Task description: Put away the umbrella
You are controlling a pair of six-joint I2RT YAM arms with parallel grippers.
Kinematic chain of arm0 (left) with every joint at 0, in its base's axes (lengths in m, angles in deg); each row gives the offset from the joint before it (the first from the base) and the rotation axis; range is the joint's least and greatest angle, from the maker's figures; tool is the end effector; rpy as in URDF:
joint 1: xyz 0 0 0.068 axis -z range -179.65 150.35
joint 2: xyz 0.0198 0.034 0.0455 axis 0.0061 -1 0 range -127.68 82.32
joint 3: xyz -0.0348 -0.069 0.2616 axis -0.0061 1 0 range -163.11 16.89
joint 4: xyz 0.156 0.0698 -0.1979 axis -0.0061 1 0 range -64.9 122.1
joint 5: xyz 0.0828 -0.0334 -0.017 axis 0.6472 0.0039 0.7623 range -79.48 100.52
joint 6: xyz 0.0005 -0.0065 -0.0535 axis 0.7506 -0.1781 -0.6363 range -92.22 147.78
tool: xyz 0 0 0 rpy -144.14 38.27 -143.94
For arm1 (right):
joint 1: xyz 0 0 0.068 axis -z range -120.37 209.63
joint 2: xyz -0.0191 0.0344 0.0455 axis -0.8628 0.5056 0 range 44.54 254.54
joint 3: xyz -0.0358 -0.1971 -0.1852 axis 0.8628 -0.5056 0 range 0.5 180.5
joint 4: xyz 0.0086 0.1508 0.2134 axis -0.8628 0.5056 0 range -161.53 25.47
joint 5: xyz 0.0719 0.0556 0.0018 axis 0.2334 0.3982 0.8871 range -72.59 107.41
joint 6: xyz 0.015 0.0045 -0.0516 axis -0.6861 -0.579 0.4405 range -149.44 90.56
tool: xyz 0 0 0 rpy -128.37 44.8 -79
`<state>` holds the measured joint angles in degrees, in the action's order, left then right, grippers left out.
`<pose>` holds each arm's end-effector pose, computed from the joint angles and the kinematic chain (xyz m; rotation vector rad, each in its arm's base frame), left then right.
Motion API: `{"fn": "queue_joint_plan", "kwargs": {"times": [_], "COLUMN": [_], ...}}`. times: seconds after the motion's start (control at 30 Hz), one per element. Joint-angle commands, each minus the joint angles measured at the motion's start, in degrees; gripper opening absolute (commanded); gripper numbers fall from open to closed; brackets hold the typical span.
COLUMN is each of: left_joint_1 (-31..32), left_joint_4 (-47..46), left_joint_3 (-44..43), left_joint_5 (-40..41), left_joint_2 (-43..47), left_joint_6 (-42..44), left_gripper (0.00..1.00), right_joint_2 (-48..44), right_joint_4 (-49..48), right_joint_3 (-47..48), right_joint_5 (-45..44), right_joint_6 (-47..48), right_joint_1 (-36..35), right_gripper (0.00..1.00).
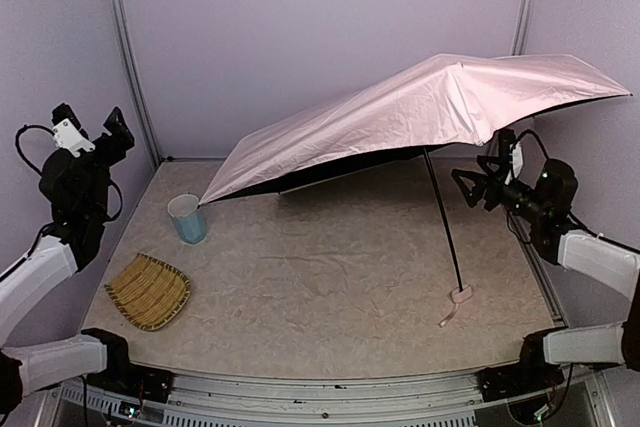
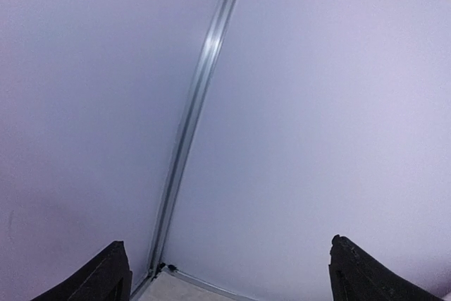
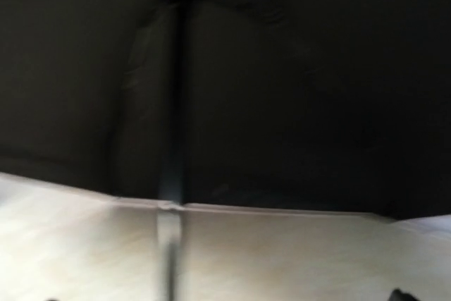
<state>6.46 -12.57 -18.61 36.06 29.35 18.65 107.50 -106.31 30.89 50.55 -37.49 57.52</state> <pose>0.2128 -0.0073 0.3445 -0.4187 1.1820 0.0412 0.2416 0.0284 0.2713 -0.3848 1.5195 0.5815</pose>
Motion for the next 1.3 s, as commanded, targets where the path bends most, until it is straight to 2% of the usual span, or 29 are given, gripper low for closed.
{"fn": "queue_joint_plan", "kwargs": {"times": [0.0, 0.1, 0.23, 0.3, 0.43, 0.53, 0.77, 0.9, 0.97, 1.17, 1.27], "left_joint_1": [10.6, 21.7, 35.7, 40.8, 47.7, 52.5, 58.9, 63.9, 67.0, 77.6, 78.1], "left_joint_4": [9.6, 8.8, 5.7, 5.4, 7.9, 8.4, 11.2, 12.3, 12.1, 13.7, 14.6], "left_joint_3": [-3.2, -3.0, -2.2, -3.2, -5.0, -5.0, -5.5, -5.7, -5.3, -6.1, -6.1], "left_joint_5": [-1.1, 3.4, 12.4, 15.4, 16.5, 17.3, 16.6, 12.5, 9.7, 6.4, -2.6], "left_joint_2": [6.5, 9.3, 11.2, 11.1, 10.2, 10.9, 14.3, 16.6, 17.0, 10.2, 4.0], "left_joint_6": [3.0, 7.6, 17.5, 21.4, 24.5, 26.0, 27.6, 29.3, 31.6, 38.4, 35.4], "left_gripper": [0.92, 0.90, 0.89, 0.89, 0.89, 0.89, 0.85, 0.78, 0.77, 0.78, 0.81], "right_joint_2": [2.7, 7.9, 13.6, 16.0, 19.6, 21.8, 20.9, 19.2, 18.5, 16.0, 14.8], "right_joint_4": [18.0, 25.9, 28.8, 29.7, 28.1, 28.8, 26.0, 22.3, 20.4, 11.4, 6.9], "right_joint_3": [9.2, 16.7, 21.6, 23.4, 24.8, 26.8, 27.2, 27.5, 27.9, 29.0, 29.5], "right_joint_5": [5.9, 1.8, -4.0, -8.5, -10.8, -10.3, -6.3, -4.2, -3.5, -1.7, -1.2], "right_joint_6": [0.5, 2.6, 1.2, 0.1, -0.6, -1.3, -8.2, -15.6, -19.7, -30.6, -33.0], "right_joint_1": [-5.6, -9.4, -11.6, -11.8, -12.3, -12.8, -13.3, -13.3, -13.4, -14.5, -17.1], "right_gripper": [1.00, 1.00, 0.99, 0.96, 0.89, 0.70, 0.19, 0.04, 0.00, 0.00, 0.00]}}
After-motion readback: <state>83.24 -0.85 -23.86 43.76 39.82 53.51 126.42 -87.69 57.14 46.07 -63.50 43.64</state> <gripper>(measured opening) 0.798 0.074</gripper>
